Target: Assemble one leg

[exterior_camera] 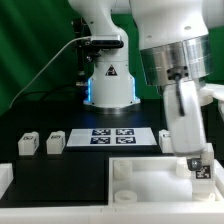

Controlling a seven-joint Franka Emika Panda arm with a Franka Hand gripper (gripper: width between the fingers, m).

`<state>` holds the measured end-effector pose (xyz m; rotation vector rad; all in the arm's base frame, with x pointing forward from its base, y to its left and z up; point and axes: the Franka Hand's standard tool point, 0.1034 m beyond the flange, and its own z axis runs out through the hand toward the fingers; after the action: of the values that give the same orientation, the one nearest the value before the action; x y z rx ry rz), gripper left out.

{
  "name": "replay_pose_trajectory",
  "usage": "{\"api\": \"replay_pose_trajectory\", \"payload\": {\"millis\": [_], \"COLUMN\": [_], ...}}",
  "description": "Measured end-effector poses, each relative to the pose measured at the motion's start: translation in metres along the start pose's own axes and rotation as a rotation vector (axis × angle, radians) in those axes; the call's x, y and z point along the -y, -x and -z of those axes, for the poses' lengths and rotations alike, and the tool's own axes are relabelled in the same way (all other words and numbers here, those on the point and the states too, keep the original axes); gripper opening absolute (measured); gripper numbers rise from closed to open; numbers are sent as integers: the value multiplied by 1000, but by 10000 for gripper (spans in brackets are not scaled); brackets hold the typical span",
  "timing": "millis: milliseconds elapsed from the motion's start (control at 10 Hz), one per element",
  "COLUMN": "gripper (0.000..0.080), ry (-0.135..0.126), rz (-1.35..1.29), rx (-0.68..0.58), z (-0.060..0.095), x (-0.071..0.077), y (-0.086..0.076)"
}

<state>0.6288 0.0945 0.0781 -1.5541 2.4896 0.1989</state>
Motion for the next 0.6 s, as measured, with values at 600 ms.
{"api": "replay_pose_trajectory", "payload": {"millis": [600], "gripper": [603], "ry": [0], "rz": [-149], "rx": [-1], "z": [-1], "x": [-1], "y": [0]}}
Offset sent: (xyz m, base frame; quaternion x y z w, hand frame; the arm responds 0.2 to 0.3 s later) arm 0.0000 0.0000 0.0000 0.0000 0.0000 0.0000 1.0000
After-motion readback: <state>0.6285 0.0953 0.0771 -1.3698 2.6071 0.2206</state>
